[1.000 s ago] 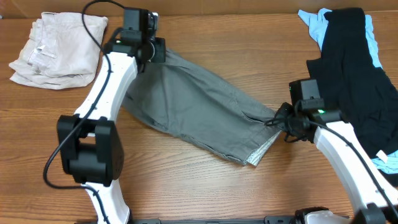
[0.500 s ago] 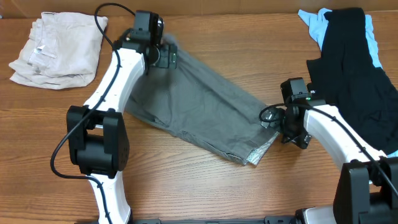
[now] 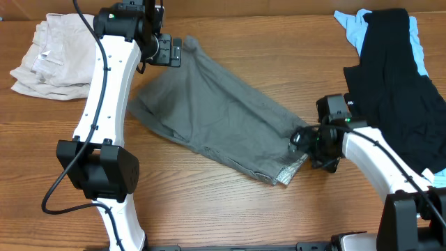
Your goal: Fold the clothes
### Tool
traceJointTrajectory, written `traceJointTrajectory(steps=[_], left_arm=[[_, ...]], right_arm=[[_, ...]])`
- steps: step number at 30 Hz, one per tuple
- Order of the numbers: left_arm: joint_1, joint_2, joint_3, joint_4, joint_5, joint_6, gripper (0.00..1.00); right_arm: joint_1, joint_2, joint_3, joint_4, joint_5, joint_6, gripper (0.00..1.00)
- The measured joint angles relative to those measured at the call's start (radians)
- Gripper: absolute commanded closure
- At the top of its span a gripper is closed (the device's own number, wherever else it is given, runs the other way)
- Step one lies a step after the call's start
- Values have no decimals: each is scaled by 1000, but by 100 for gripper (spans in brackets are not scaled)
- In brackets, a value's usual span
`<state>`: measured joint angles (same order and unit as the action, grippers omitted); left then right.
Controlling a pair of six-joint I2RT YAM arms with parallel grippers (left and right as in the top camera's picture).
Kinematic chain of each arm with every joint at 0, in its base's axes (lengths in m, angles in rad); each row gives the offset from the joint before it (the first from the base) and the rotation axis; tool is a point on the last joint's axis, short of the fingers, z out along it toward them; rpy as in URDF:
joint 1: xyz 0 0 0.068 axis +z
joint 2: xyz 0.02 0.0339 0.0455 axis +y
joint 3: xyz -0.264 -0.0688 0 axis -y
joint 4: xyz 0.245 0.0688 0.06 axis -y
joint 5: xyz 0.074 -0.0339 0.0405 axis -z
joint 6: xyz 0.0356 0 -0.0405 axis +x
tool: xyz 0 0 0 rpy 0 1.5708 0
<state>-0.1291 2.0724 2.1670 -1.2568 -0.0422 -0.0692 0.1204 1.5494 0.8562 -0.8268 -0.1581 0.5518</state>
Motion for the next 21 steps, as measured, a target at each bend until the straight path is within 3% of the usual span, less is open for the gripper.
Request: traceJointTrajectory(steps=[7,9,11,15,21], left_arm=[[0,0,0,-8,0,2,0],[0,0,0,-13,0,2,0],[0,0,0,-19,0,2,0],[0,0,0,-41,0,-2,0],[0,0,0,-72,0,-2,0]], right_arm=[[0,-21,-134,238,-27,22,36],[0,-30,-158,296,-39,31,51],[0,-34,-180,344,-50,48,74],[-2,-27,-202,381,-59,76,96],[-66,-11,-172,348,-71,51,96]])
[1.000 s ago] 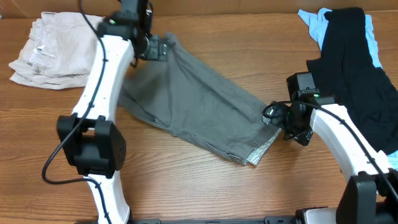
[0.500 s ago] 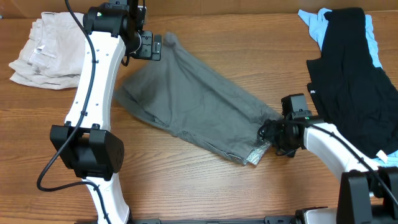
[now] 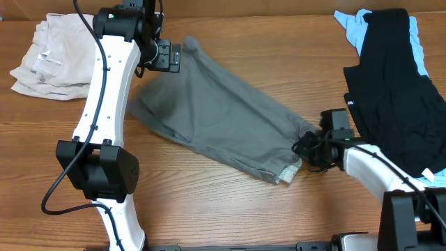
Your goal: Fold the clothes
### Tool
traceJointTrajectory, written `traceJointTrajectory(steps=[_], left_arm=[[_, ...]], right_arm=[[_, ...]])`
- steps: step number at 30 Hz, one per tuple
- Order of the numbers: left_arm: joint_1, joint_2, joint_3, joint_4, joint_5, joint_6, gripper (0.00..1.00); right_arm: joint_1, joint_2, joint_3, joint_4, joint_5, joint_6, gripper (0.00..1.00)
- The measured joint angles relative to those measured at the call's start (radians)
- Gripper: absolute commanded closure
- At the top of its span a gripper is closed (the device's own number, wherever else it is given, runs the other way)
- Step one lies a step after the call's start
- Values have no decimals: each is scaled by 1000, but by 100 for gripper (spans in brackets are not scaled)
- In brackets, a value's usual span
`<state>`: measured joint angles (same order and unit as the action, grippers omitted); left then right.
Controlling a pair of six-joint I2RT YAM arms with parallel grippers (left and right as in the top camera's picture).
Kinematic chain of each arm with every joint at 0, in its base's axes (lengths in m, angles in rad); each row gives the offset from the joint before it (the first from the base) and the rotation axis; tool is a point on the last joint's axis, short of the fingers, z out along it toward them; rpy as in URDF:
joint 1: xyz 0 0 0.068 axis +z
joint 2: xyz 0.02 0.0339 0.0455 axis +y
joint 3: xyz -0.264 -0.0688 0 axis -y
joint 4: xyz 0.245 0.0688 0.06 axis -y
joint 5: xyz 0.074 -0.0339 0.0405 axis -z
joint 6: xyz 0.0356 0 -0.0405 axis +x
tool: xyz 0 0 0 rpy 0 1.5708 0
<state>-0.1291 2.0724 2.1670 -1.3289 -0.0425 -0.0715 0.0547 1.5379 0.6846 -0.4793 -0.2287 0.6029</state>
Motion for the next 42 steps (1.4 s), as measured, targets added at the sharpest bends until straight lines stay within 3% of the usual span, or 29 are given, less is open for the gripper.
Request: traceJointTrajectory(steps=[7,12,17,21,23,30,42], left_arm=[[-2,0,0,-41,7,-3,0],[-2,0,-1,-41,63,-3,4],[-18,0,-54,31,111,16,38],[-32,12,-158,146,147,32,83],[-35,27,-226,211,161,34,96],[-35,124,-386,354,182,46,96],[-19,219,-405,473,281,87,96]], right_arm=[[-176,29,222,-129,6,-248,96],[-184,29,361,-172,7,-399,96],[-184,33,387,-137,19,-516,96],[-184,73,387,-80,26,-571,96],[-184,109,387,-34,21,-581,96],[-179,193,387,20,-29,-569,96],[-161,193,403,-27,-97,-517,96]])
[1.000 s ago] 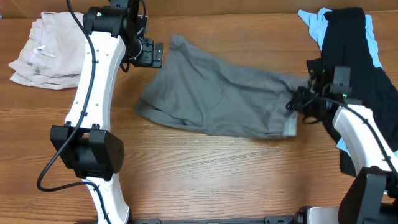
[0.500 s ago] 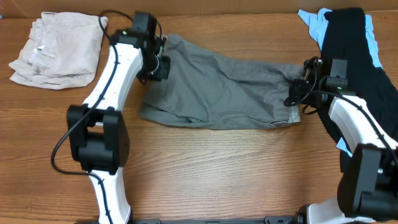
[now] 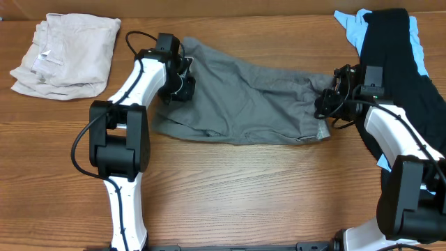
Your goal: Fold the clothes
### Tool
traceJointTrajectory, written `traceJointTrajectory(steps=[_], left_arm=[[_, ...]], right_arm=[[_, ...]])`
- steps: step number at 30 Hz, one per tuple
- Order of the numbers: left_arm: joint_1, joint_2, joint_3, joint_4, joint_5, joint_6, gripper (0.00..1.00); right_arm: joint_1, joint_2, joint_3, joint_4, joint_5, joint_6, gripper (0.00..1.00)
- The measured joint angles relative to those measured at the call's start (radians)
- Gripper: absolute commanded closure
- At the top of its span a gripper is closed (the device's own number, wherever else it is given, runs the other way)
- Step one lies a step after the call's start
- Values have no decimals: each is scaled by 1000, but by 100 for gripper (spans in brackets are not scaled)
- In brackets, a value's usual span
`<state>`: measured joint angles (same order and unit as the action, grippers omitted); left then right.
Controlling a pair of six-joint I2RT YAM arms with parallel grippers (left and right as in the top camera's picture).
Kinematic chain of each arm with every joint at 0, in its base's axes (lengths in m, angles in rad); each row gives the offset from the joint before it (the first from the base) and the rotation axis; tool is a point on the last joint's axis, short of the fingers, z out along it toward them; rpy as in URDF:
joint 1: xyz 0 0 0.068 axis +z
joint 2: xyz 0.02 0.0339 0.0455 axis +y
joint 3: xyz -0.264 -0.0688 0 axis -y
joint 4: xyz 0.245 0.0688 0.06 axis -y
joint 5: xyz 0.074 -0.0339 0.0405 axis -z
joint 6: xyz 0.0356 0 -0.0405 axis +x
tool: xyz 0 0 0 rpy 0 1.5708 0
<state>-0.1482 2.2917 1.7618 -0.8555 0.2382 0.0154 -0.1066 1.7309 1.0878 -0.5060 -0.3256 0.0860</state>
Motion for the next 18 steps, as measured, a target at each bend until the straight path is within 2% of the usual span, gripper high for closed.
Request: traceJointTrajectory(steps=[4,10,14,18], left_arm=[[11,5,0,4,41,-2,96],[13,7,0,14,55,-17,96],[13,8,0,17,58,-27,96],[13,9,0,18,59,-40,96]], right_arm=[[4,1,87,-125,-39,13,96],[72,2,319,-301,-97,55,96],[186,2,431,-280,-117,132,96],[313,2,451,-201,-117,222,96]])
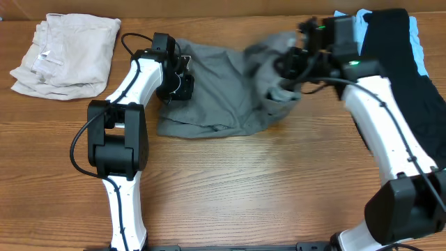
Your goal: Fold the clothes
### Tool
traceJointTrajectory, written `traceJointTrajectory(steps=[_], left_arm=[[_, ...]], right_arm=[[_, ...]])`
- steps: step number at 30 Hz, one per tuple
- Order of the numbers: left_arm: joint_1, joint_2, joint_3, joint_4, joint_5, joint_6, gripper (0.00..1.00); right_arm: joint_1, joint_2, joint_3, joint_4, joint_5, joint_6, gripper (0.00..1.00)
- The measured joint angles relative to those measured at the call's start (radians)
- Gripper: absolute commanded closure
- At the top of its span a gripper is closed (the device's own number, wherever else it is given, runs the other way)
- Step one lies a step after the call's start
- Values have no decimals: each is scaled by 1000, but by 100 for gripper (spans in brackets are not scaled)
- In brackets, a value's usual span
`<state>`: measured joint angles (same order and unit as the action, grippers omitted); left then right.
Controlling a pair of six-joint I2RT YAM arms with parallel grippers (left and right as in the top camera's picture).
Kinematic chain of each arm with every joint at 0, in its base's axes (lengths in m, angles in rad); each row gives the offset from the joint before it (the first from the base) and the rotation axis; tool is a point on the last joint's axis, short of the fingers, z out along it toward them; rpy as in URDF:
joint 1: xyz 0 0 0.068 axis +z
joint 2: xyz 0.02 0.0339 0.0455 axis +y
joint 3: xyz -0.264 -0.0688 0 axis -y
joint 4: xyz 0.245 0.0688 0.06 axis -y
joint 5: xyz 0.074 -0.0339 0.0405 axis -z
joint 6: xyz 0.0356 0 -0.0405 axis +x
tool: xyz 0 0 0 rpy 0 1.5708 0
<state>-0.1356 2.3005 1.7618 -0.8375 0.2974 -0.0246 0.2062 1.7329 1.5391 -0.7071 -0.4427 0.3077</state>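
Observation:
A grey garment lies across the far middle of the table, with its right end lifted and bunched. My left gripper sits at the garment's left edge, shut on the cloth. My right gripper hangs above the garment's right part, shut on the raised right end, which droops in a fold below it. The right arm is blurred by motion.
A folded beige garment lies at the far left. A pile of black clothes and a light blue piece lies at the far right, behind the right arm.
My right gripper has moved up and to the left with the garment's right end. The cloth, flat before, now bunches over its right half. The left gripper has hardly moved.
At first the grey garment lay slantwise, my left gripper at its far left corner and my right at its near right end. Then it lay stretched straight across the table between both grippers. Now its right end is raised and carried leftward.

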Motion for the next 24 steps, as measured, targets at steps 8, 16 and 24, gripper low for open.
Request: traceJointTrajectory(steps=[8,16,24], left_arm=[[0,0,0,0,0,-6,96],[0,0,0,0,2,-21,96],[2,5,20,-77,3,-27,96]], right_arm=[[248,31,0,152,136,176,96],[362,197,0,364,199,298,96],[406,254,0,423,232,345,96]])
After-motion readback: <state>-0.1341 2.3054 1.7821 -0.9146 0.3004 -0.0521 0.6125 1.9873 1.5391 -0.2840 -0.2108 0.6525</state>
